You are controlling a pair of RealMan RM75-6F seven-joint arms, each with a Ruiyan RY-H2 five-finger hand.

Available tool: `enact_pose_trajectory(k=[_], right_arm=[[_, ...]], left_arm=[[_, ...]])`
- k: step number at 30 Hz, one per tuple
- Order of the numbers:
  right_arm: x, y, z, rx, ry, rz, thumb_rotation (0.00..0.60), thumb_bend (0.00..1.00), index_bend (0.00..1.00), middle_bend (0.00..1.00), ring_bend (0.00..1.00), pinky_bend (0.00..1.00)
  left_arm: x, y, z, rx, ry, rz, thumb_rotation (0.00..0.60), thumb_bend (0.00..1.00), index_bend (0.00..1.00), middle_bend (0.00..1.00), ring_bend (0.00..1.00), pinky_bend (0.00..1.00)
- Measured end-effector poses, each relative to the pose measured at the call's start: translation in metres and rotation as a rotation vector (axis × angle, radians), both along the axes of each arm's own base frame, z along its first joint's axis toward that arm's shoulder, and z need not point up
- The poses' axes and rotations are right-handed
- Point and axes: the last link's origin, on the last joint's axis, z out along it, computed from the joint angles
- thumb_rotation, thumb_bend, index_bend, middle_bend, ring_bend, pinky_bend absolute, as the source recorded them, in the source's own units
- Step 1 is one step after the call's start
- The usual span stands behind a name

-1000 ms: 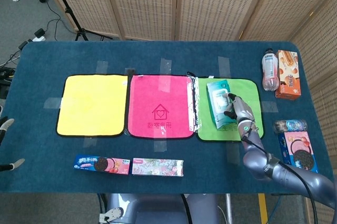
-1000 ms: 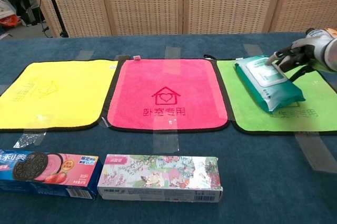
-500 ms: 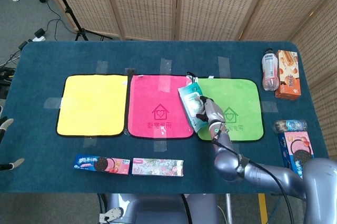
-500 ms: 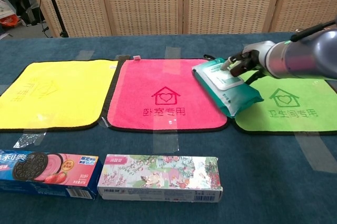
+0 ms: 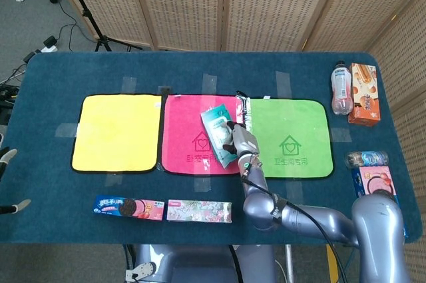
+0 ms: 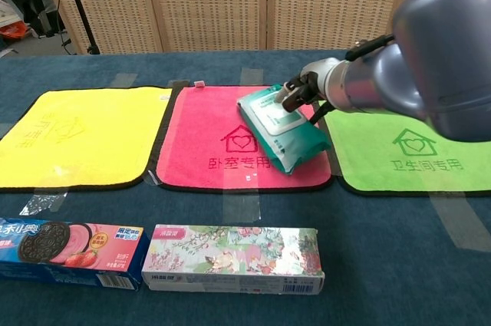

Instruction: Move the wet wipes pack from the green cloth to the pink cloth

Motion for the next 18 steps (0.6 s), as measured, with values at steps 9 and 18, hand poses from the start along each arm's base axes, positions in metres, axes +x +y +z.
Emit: enact_pose_trajectory(k=[9, 18], right_arm=[[0.028, 0.005, -0.022, 0.032, 0.005, 0.009, 0.6, 1.0, 0.21, 0.16, 0.02, 0.22], [0.058, 0.008, -0.046, 0.056, -0.009, 0.053, 0.6, 1.0, 0.21, 0.16, 0.02, 0.22]], left_arm=[[0.0, 0.002, -0.001, -0.008, 0.0, 0.0, 0.6, 0.0, 0.0, 0.0, 0.0, 0.0], [-0.001, 0.004, -0.001, -0.017, 0.0, 0.005, 0.6, 0.0, 0.0, 0.0, 0.0, 0.0]])
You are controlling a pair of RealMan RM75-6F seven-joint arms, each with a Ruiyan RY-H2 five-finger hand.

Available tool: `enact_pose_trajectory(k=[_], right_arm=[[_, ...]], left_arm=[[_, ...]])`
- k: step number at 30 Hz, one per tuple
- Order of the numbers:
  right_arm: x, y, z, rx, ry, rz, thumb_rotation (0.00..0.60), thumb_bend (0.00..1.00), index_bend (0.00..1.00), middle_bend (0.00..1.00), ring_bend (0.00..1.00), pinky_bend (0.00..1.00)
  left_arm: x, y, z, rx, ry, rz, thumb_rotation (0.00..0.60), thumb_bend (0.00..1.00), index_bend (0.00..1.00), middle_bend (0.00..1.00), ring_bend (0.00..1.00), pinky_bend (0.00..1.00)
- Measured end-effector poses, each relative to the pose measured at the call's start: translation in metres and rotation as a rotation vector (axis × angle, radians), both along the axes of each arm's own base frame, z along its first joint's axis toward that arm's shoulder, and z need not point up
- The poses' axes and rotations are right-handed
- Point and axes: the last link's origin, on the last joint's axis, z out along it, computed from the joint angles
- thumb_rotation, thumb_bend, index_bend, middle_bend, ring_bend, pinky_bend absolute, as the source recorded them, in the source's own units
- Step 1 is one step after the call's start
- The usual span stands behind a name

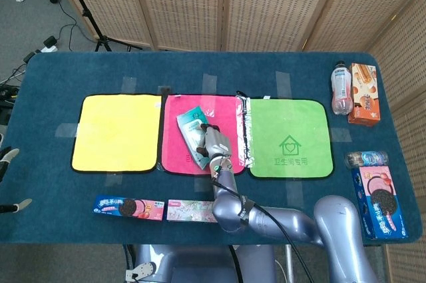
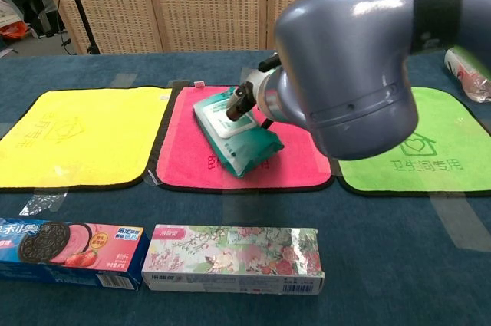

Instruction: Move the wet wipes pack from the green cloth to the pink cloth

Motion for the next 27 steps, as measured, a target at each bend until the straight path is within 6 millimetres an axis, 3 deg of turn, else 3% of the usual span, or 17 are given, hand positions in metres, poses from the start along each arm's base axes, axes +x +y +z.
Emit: enact_pose_trajectory(k=[5, 7, 8, 9, 10, 11, 12, 13, 20, 27], right_arm=[[0.007, -0.001, 0.001, 0.001, -0.007, 0.024, 0.6, 1.0, 0.2, 0.13, 0.01, 0.22], [0.01, -0.003, 0.007, -0.017, -0.017, 0.036, 0.6, 0.99, 0.13, 0.07, 0.0, 0.21], [0.011, -0.004, 0.01, -0.023, -0.023, 0.042, 0.6, 0.92, 0.1, 0.05, 0.0, 0.2], [0.012, -0.005, 0.015, -0.032, -0.035, 0.051, 0.6, 0.7, 0.05, 0.02, 0.0, 0.16], [0.013, -0.005, 0.019, -0.037, -0.045, 0.061, 0.6, 0.42, 0.03, 0.01, 0.0, 0.12], [0.013, -0.005, 0.023, -0.042, -0.056, 0.074, 0.6, 0.23, 0.02, 0.0, 0.0, 0.09], [0.014, -0.005, 0.03, -0.05, -0.07, 0.095, 0.6, 0.06, 0.01, 0.0, 0.0, 0.06], [0.013, -0.005, 0.036, -0.058, -0.078, 0.114, 0.6, 0.01, 0.01, 0.0, 0.0, 0.05], [-0.01, -0.005, 0.088, -0.22, 0.021, 0.34, 0.6, 0.0, 0.01, 0.0, 0.0, 0.0], [-0.071, 0.013, 0.144, -0.472, 0.211, 0.6, 0.6, 0.0, 0.01, 0.0, 0.0, 0.0]], left_arm=[[-0.002, 0.001, 0.001, 0.003, -0.003, 0.007, 0.6, 0.0, 0.0, 0.0, 0.0, 0.0], [-0.003, 0.001, 0.001, 0.001, -0.004, 0.011, 0.6, 0.0, 0.0, 0.0, 0.0, 0.0], [-0.003, 0.001, 0.001, 0.0, -0.005, 0.011, 0.6, 0.0, 0.0, 0.0, 0.0, 0.0], [-0.003, 0.0, 0.001, -0.002, -0.005, 0.01, 0.6, 0.0, 0.0, 0.0, 0.0, 0.0], [-0.002, 0.0, 0.001, -0.003, -0.005, 0.008, 0.6, 0.0, 0.0, 0.0, 0.0, 0.0], [-0.002, 0.0, 0.0, -0.003, -0.005, 0.006, 0.6, 0.0, 0.0, 0.0, 0.0, 0.0], [-0.001, 0.0, 0.0, -0.005, -0.004, 0.001, 0.6, 0.0, 0.0, 0.0, 0.0, 0.0], [0.0, -0.001, -0.001, -0.006, -0.002, -0.002, 0.6, 0.0, 0.0, 0.0, 0.0, 0.0], [0.005, -0.003, -0.002, 0.011, 0.003, -0.033, 0.6, 0.0, 0.0, 0.0, 0.0, 0.0], [0.007, -0.003, -0.005, 0.041, 0.02, -0.064, 0.6, 0.0, 0.0, 0.0, 0.0, 0.0]])
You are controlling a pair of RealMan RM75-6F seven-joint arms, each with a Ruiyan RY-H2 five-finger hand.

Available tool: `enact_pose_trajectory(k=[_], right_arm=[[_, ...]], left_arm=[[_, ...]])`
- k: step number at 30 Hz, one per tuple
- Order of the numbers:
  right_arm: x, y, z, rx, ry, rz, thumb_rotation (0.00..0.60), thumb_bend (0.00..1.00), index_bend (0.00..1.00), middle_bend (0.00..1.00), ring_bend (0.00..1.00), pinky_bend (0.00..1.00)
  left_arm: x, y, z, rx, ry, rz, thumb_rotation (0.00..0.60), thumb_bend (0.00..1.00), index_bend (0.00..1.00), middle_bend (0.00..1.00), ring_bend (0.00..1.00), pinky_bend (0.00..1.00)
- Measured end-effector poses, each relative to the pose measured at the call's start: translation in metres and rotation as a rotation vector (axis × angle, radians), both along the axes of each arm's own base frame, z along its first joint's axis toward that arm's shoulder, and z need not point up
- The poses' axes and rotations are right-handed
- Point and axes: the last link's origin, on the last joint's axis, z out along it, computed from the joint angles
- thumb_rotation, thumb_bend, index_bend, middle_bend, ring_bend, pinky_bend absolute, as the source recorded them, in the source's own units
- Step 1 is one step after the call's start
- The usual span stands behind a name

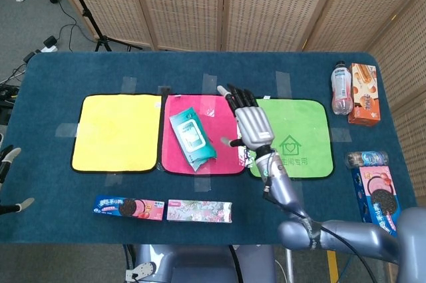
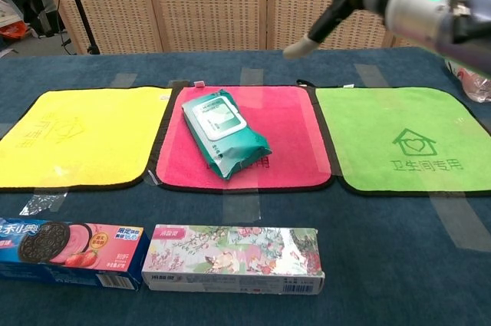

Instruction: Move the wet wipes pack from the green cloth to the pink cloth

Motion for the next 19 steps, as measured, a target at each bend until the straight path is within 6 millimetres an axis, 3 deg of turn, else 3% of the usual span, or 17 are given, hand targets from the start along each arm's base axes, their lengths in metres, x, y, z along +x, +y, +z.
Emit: enact_pose_trajectory(k=[5, 9, 12, 15, 19], right_arm=[[-0.064, 0.028, 0.029, -0.084, 0.073, 0.121, 0.6, 0.0, 0.0, 0.0, 0.0, 0.0], [-0.138, 0.065, 0.05, -0.114, 0.14, 0.121, 0.6, 0.0, 0.0, 0.0, 0.0, 0.0], [-0.181, 0.09, 0.066, -0.175, 0.2, 0.081, 0.6, 0.0, 0.0, 0.0, 0.0, 0.0], [-0.21, 0.114, 0.077, -0.219, 0.231, 0.033, 0.6, 0.0, 0.0, 0.0, 0.0, 0.0], [-0.23, 0.138, 0.087, -0.269, 0.221, -0.031, 0.6, 0.0, 0.0, 0.0, 0.0, 0.0]], left_arm=[[0.001, 0.0, -0.001, 0.022, 0.008, -0.02, 0.6, 0.0, 0.0, 0.0, 0.0, 0.0], [0.001, -0.002, -0.002, 0.036, 0.011, -0.033, 0.6, 0.0, 0.0, 0.0, 0.0, 0.0], [0.001, -0.006, -0.002, 0.047, 0.012, -0.047, 0.6, 0.0, 0.0, 0.0, 0.0, 0.0], [0.002, -0.01, -0.002, 0.057, 0.013, -0.061, 0.6, 0.0, 0.0, 0.0, 0.0, 0.0], [0.003, -0.014, -0.001, 0.067, 0.016, -0.077, 0.6, 0.0, 0.0, 0.0, 0.0, 0.0]])
